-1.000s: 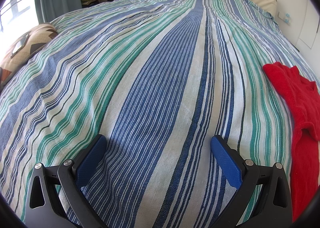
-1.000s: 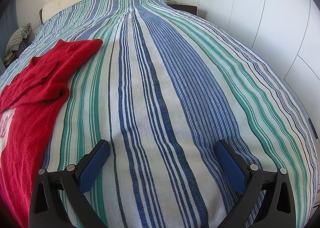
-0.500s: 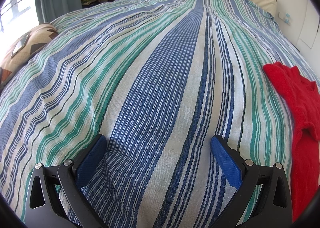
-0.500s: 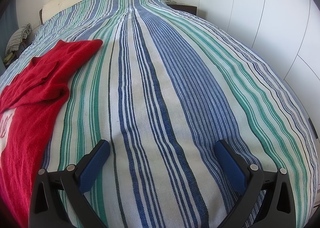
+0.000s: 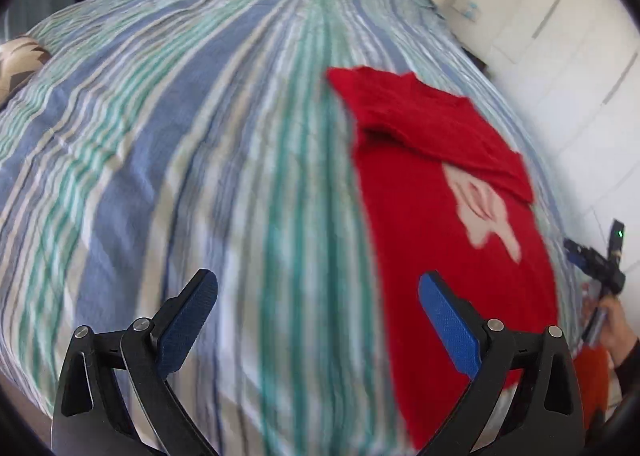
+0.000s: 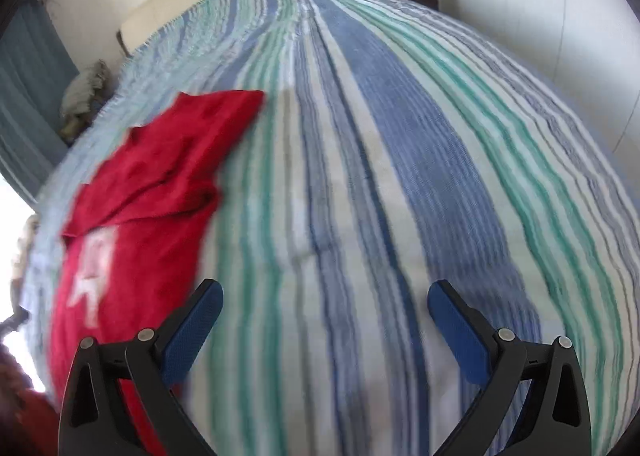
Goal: Fold small clothes
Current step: 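Move the left gripper toward the folded sweater, then grasp the red sweater hem with the left gripper while the right gripper grasps it too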
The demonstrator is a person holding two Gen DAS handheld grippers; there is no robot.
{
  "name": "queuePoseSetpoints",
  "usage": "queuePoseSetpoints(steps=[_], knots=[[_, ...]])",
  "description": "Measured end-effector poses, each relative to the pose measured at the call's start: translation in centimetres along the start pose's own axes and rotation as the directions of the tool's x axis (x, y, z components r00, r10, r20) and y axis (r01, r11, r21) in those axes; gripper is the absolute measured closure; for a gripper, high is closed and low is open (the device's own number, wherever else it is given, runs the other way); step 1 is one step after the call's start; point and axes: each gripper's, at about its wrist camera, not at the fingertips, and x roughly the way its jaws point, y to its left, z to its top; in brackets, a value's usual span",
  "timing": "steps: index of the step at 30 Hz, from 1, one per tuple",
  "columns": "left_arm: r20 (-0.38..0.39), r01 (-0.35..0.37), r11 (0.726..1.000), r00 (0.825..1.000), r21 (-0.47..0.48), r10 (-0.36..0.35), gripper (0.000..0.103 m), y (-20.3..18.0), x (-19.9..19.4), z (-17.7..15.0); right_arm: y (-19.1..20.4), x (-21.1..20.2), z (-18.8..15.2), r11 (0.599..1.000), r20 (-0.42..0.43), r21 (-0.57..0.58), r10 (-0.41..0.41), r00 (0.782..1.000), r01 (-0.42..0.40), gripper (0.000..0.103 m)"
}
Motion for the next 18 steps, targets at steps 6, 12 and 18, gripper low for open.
queuePoseSetpoints(steps=[6, 12, 18], knots=[[-0.151, 0.096, 0.995, 0.984, 0.006, -0.094, 0.005, -5.8, 0.7, -6.6, 4.6, -5.0, -9.2, 0.934, -0.21, 0.074, 0.358, 0.91, -0.35, 0.014], [-0.286, 0.102, 0.994, 0.952, -0.048, -0.111, 0.043, -7.2, 4.4, -8.9, 6.9, -2.3, -15.0, 0.912, -0.284, 0.147, 0.41, 0.867, -0.383, 0.037], [-0.247, 0.151, 0.966, 0.948, -0.208, -0.201, 0.082, -4.8, 3.7, -8.8, 6.6, 0.2, -15.2, 0.896, -0.288, 0.216, 0.439, 0.851, -0.389, 0.095]])
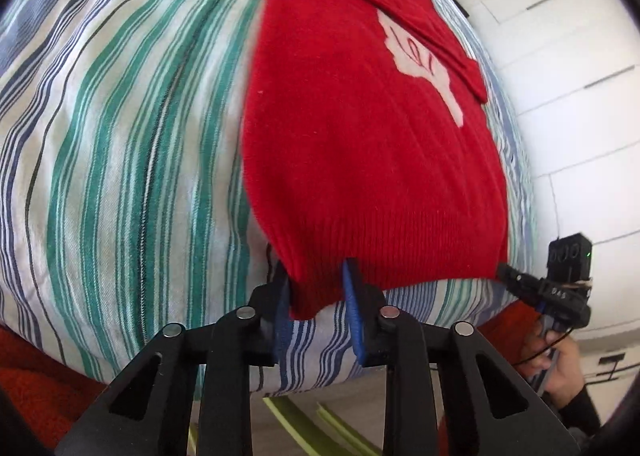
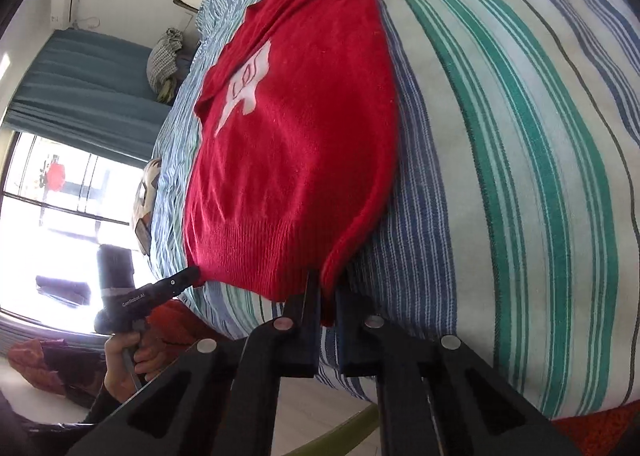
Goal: Fold small clothes
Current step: 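Grasp the red sweater hem with the left gripper while the right gripper grasps it too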
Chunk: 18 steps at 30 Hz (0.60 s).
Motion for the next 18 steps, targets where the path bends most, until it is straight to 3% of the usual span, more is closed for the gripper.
queuePoseSetpoints(steps=[2, 4, 10, 14, 18], knots=[[0.009, 0.032, 0.999, 0.999, -0.037, -0.032, 0.085, 0.8, -0.3, -0.3, 0.0, -0.4, 0.0, 1.0, 0.016, -0.001, 0.0, 1.0, 0.0, 0.097], [0.007, 0.048, 0.998, 0.999, -0.045, -0.048, 0.096, 1.3, 0.1, -0.2, 0.1, -0.8, 0.1, 1.0, 0.026, -0.005, 0.0, 1.0, 0.0, 0.097], [0.055, 0.095, 0.995, 0.994, -0.042, -0.093, 0.1, 0.9, -1.3, -0.2, 0.2, -1.8, 0.2, 1.0, 0.048, 0.0, 0.012, 0.999, -0.012, 0.097], [0.155, 0.239, 0.969, 0.961, -0.061, -0.228, 0.1, 0.2, -4.8, 0.5, 1.5, -4.1, 0.6, 0.997, 0.117, -0.02, 0.07, 0.991, -0.068, 0.097], [0.245, 0.307, 0.951, 0.925, -0.038, -0.289, 0.1, -1.2, -7.2, 4.4, 3.8, -6.5, 3.9, 0.994, 0.216, -0.073, 0.097, 0.972, -0.083, 0.097]])
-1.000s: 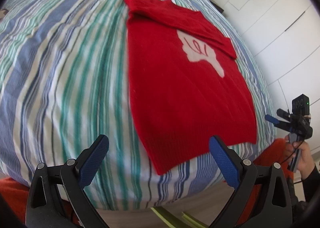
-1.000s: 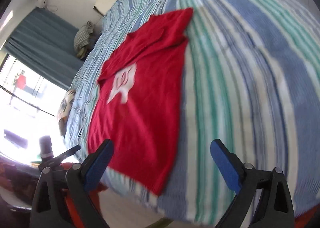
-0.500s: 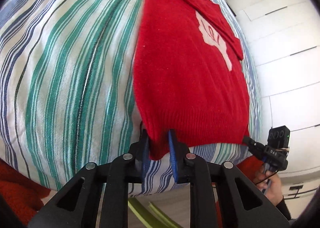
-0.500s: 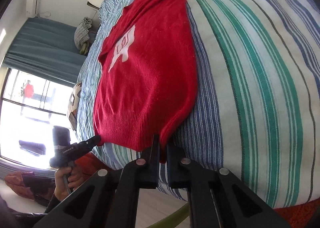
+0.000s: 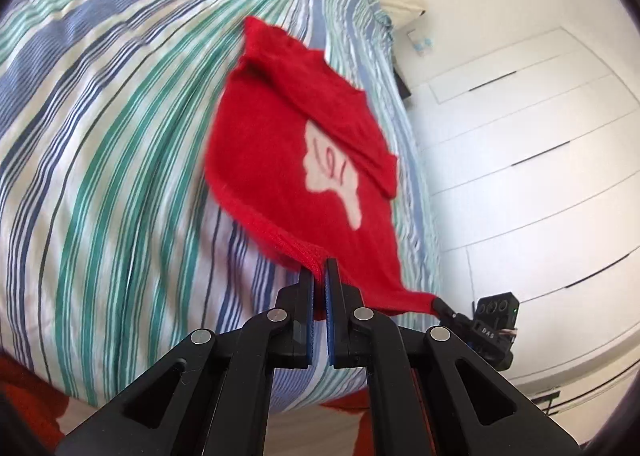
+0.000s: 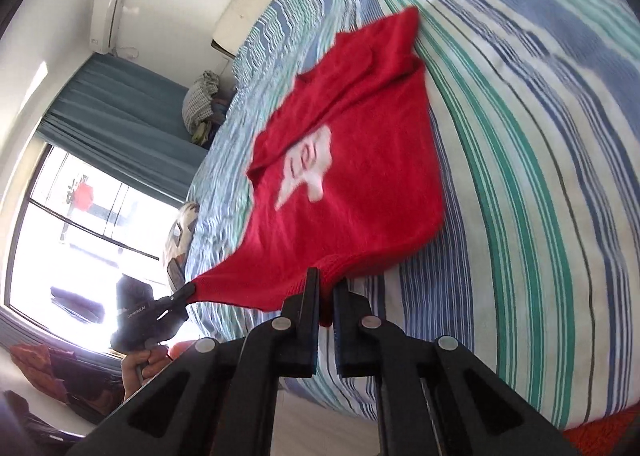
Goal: Fold small clothes
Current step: 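Grasp the red sweater hem with the left gripper while the right gripper grasps it too, then fold the hem over toward the collar with both grippers and open them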
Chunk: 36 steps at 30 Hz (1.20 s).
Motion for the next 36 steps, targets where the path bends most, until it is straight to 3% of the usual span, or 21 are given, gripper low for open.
queuePoseSetpoints(steps=[7, 12, 17, 19, 20, 21, 22, 25, 27, 29, 31, 33, 34, 35, 36], knots=[[0.117, 0.002, 1.0, 0.993, 0.01, -0.003, 0.1, -2.4, 5.6, 13.3, 1.9, 3.4, 13.6, 0.998, 0.158, -0.055, -0.024, 0.987, 0.033, 0.097], [0.146, -0.081, 0.997, 0.986, 0.013, 0.079, 0.1, -2.8, 11.6, 21.7, 0.9, 9.0, 22.3, 0.994, 0.212, -0.028, -0.096, 0.972, 0.105, 0.097], [0.133, -0.222, 0.974, 0.967, 0.043, 0.215, 0.098, -1.7, 18.3, 26.8, -1.2, 14.3, 28.0, 0.983, 0.226, -0.002, -0.18, 0.957, 0.186, 0.097], [0.128, -0.294, 0.955, 0.949, 0.021, 0.289, 0.091, -0.5, 20.0, 27.9, -2.8, 16.3, 28.9, 0.982, 0.203, 0.043, -0.187, 0.961, 0.182, 0.093], [0.118, -0.309, 0.951, 0.944, -0.004, 0.307, 0.073, 0.4, 20.5, 28.3, -3.4, 17.0, 29.1, 0.977, 0.195, 0.066, -0.21, 0.958, 0.201, 0.088], [0.115, -0.322, 0.946, 0.939, -0.033, 0.324, 0.057, 1.1, 20.4, 28.7, -3.8, 17.2, 29.1, 0.969, 0.203, 0.086, -0.245, 0.948, 0.232, 0.071], [0.13, -0.341, 0.939, 0.93, -0.049, 0.344, 0.049, 1.6, 19.9, 28.9, -3.9, 16.9, 29.0, 0.963, 0.222, 0.099, -0.266, 0.938, 0.25, 0.055], [0.2, -0.409, 0.913, 0.894, -0.007, 0.402, 0.038, 1.1, 16.8, 28.5, -2.7, 15.0, 28.3, 0.961, 0.275, 0.033, -0.273, 0.922, 0.275, 0.053], [0.249, -0.424, 0.901, 0.886, 0.089, 0.392, 0.038, -0.6, 14.8, 26.8, -0.5, 14.3, 27.5, 0.954, 0.262, -0.098, -0.249, 0.933, 0.282, 0.053], [0.259, -0.386, 0.894, 0.909, 0.226, 0.327, 0.038, -2.7, 13.9, 24.0, 1.8, 14.3, 25.4, 0.941, 0.198, -0.251, -0.18, 0.964, 0.227, 0.053], [0.223, -0.333, 0.871, 0.938, 0.361, 0.266, 0.03, -4.0, 14.0, 20.0, 2.9, 14.9, 22.5, 0.919, 0.097, -0.355, -0.144, 0.985, 0.17, 0.054], [0.167, -0.311, 0.847, 0.95, 0.432, 0.264, 0.019, -3.5, 15.2, 16.4, 2.2, 15.5, 19.6, 0.892, 0.016, -0.416, -0.191, 0.982, 0.18, 0.054], [0.144, -0.345, 0.831, 0.939, 0.436, 0.314, 0.017, -2.5, 15.9, 15.2, 1.1, 15.7, 18.3, 0.874, 0.003, -0.427, -0.257, 0.967, 0.233, 0.054], [0.122, -0.399, 0.818, 0.915, 0.414, 0.385, 0.018, -1.0, 16.6, 14.5, -0.6, 15.6, 17.4, 0.857, -0.002, -0.413, -0.341, 0.94, 0.31, 0.055], [0.099, -0.447, 0.814, 0.89, 0.371, 0.444, 0.023, 0.5, 16.8, 14.1, -2.4, 14.9, 16.6, 0.859, -0.005, -0.376, -0.377, 0.926, 0.347, 0.063]])
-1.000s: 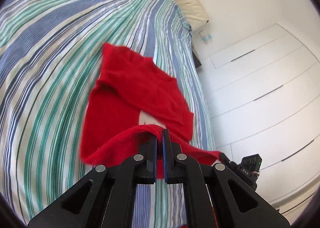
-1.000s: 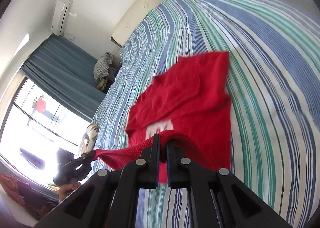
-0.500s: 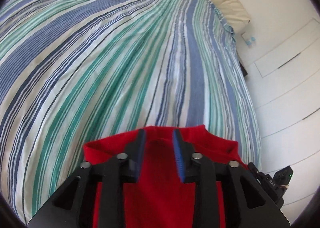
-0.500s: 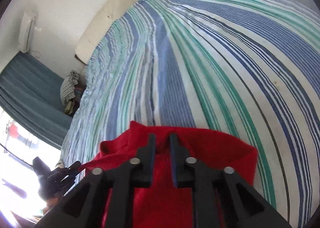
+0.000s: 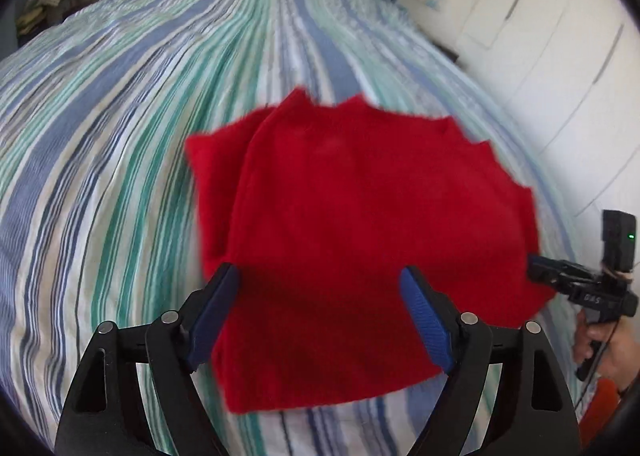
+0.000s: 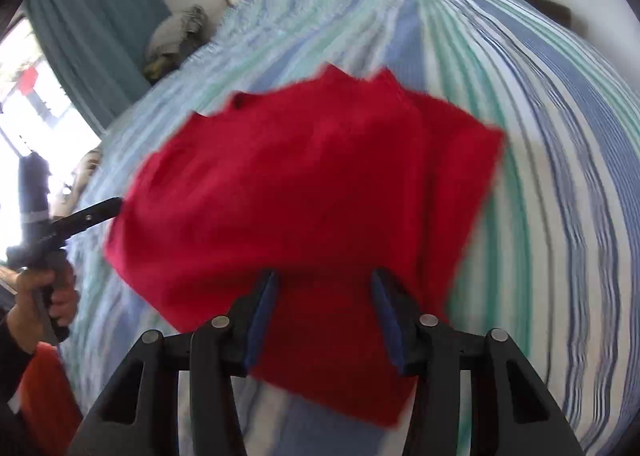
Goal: Fold small clothes
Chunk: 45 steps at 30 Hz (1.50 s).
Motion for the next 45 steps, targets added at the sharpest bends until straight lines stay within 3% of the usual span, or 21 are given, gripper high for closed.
queuePoseSetpoints(steps=[1, 2, 4, 7, 11, 15, 19, 25, 33, 36, 41, 45], knots=[[-0.026, -0.034, 0.998, 0.999, -0.051, 0.033, 0.029, 1.0, 0.0, -0.5, -1.1, -0.9, -0.9, 0.999, 0.012, 0.037, 0.004, 1.0, -0.004, 0.071], [-0.016, -0.008, 0.995, 1.0, -0.103, 0.006, 0.03, 1.8, -0.9, -1.0, -1.4, -2.3, -1.6, 0.998, 0.035, 0.055, -0.013, 0.999, 0.011, 0.071], [0.036, 0.041, 0.987, 0.999, -0.154, -0.036, 0.022, 2.2, -4.0, -2.1, -0.5, -5.2, -2.5, 0.997, 0.083, 0.036, -0.072, 0.994, 0.07, 0.051], [0.1, -0.018, 0.995, 0.995, -0.102, 0.028, 0.009, 0.3, -8.5, -4.4, 1.7, -8.2, -4.2, 0.998, 0.135, -0.022, -0.049, 0.99, 0.052, 0.039], [0.092, -0.126, 0.99, 0.987, -0.06, 0.131, 0.009, -1.3, -11.5, -7.8, 3.7, -8.5, -6.6, 0.999, 0.125, -0.04, -0.024, 0.992, 0.03, 0.038], [0.072, -0.221, 0.974, 0.972, -0.052, 0.224, 0.009, -1.3, -11.9, -9.8, 4.5, -7.4, -7.8, 0.998, 0.09, 0.064, 0.005, 0.996, -0.011, 0.038], [0.065, -0.255, 0.964, 0.963, -0.07, 0.26, 0.009, -0.7, -12.0, -10.4, 5.0, -7.6, -8.3, 0.991, 0.099, 0.131, 0.015, 0.995, -0.028, 0.038], [0.079, -0.303, 0.95, 0.948, -0.07, 0.308, 0.009, -0.2, -12.3, -10.6, 6.2, -7.9, -8.5, 0.991, 0.091, 0.134, 0.002, 0.996, -0.014, 0.038], [0.063, -0.318, 0.945, 0.944, -0.079, 0.324, 0.009, 0.9, -11.5, -11.5, 7.1, -7.3, -8.2, 0.993, 0.083, 0.115, 0.006, 0.996, -0.015, 0.038], [0.07, -0.289, 0.954, 0.953, -0.084, 0.295, 0.009, 1.6, -11.0, -12.5, 6.5, -6.8, -7.2, 0.995, 0.077, 0.096, -0.001, 0.997, -0.006, 0.038], [0.022, -0.269, 0.957, 0.962, -0.107, 0.273, 0.009, 2.8, -9.5, -13.5, 0.9, -6.6, -2.8, 0.976, 0.131, 0.216, -0.037, 0.991, 0.008, 0.038], [0.028, -0.258, 0.958, 0.964, -0.122, 0.264, 0.009, 3.0, -9.0, -13.3, -3.8, -4.4, 0.5, 0.945, 0.139, 0.325, 0.001, 0.99, -0.046, 0.035]])
